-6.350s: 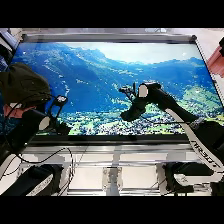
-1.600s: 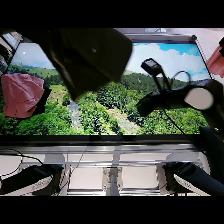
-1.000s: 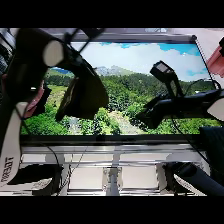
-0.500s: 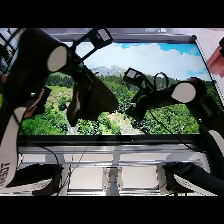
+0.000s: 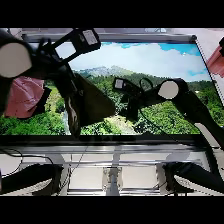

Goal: Fold the clothes and pants, and hang the long-sleeved shirts on hangers.

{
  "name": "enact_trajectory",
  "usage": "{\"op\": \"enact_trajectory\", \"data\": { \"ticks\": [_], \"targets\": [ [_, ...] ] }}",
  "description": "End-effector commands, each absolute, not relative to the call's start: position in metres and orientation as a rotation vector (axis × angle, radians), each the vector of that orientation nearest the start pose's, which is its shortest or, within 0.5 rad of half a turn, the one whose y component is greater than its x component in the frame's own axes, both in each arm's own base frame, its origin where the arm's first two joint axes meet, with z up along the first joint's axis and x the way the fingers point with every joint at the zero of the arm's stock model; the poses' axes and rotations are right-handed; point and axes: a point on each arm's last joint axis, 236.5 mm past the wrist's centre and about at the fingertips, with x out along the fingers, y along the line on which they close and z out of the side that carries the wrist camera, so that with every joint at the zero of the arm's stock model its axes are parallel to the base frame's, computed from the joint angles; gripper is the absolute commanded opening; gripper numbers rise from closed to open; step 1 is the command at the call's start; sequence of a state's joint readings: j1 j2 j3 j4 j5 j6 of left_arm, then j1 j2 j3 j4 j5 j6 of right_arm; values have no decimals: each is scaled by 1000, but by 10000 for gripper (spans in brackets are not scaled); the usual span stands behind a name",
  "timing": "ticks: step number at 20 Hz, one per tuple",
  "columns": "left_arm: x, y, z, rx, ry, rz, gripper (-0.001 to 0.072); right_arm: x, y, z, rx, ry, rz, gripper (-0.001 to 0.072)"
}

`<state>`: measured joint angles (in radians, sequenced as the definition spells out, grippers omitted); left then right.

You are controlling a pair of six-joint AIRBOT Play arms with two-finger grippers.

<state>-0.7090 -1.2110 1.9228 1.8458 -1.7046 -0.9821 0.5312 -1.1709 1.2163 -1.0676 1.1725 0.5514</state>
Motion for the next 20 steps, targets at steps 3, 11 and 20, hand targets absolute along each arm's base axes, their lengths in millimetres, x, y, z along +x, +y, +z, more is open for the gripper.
{"op": "enact_trajectory", "data": {
  "ticks": [3, 11, 20],
  "targets": [
    [275, -167, 275, 1021, 778, -727, 51, 273, 312, 91, -752, 609, 1389, 542],
    [264, -166, 283, 1003, 756, -752, 51, 272, 328, 99, -720, 523, 1437, 540],
    [264, -167, 283, 1002, 755, -754, 51, 270, 341, 65, -693, 578, 1526, 535]
  ]
}}
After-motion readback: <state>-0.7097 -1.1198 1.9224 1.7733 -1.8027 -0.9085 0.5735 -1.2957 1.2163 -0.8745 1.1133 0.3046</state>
